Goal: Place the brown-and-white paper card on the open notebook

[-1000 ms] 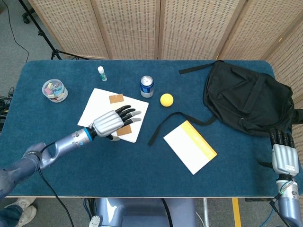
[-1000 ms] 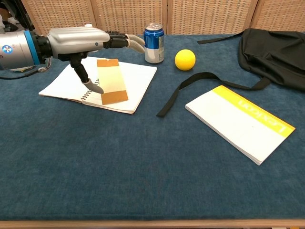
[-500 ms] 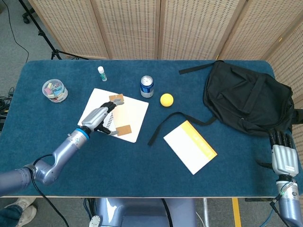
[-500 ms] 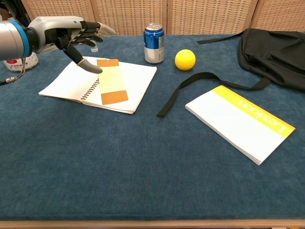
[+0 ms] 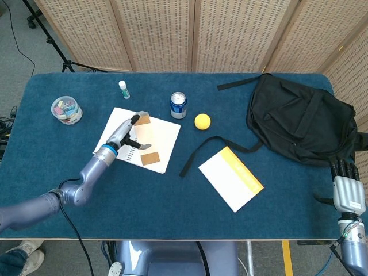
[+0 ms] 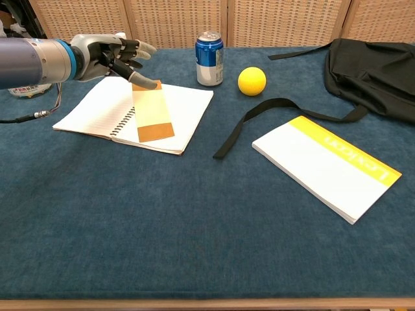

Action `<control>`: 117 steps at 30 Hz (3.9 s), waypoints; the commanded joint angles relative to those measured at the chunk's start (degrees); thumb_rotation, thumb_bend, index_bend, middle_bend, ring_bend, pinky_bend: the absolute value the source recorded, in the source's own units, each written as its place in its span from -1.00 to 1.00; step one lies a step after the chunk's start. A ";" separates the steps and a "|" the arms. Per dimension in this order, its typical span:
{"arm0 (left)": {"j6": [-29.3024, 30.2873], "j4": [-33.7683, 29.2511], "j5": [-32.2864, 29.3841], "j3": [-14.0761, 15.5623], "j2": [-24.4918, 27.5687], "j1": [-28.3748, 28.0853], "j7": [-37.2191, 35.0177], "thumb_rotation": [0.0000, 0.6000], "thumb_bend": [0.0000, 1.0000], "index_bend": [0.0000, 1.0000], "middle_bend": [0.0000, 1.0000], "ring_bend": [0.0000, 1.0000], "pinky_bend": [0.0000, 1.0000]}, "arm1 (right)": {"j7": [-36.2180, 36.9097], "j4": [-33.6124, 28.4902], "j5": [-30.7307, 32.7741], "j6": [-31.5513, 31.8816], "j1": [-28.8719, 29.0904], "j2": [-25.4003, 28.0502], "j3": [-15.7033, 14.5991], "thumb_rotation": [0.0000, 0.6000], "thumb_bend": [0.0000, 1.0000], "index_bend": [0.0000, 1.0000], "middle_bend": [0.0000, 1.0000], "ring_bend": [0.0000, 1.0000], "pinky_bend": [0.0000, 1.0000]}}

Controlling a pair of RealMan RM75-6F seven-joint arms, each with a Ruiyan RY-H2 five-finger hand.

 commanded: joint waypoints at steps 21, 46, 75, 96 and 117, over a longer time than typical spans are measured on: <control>-8.25 16.81 3.92 -6.35 -12.57 -2.50 0.26 1.00 -0.64 -1.00 -1.00 -1.00 -0.93 | 1.04 1.35 1.15 -0.94 0.11 0.01 0.49 1.00 -1.00 -0.84 -1.00 -1.00 -1.00; -9.41 16.59 10.46 -7.08 -14.87 -3.56 2.52 1.00 -0.65 -1.00 -1.00 -1.00 -0.93 | 1.14 1.72 1.68 -1.22 0.09 -0.04 0.66 1.00 -1.00 -0.84 -1.00 -1.00 -1.00; 2.23 -11.17 34.26 5.51 5.43 7.29 -2.51 1.00 -0.75 -1.00 -1.00 -1.00 -0.99 | 0.97 -0.21 0.01 0.34 -0.27 0.53 0.16 1.00 -1.00 -0.84 -1.00 -1.00 -1.00; 4.04 -16.92 36.21 11.66 5.90 8.04 1.13 1.00 -0.76 -1.00 -1.00 -1.00 -0.99 | 1.01 -0.93 -0.09 0.55 -0.40 0.93 0.10 1.00 -1.00 -0.84 -1.00 -1.00 -1.00; 5.01 -13.29 38.19 14.33 3.19 7.23 -3.03 1.00 -0.76 -1.00 -1.00 -1.00 -0.99 | 1.44 -0.74 0.07 0.35 -0.38 1.04 0.19 1.00 -1.00 -0.84 -1.00 -1.00 -1.00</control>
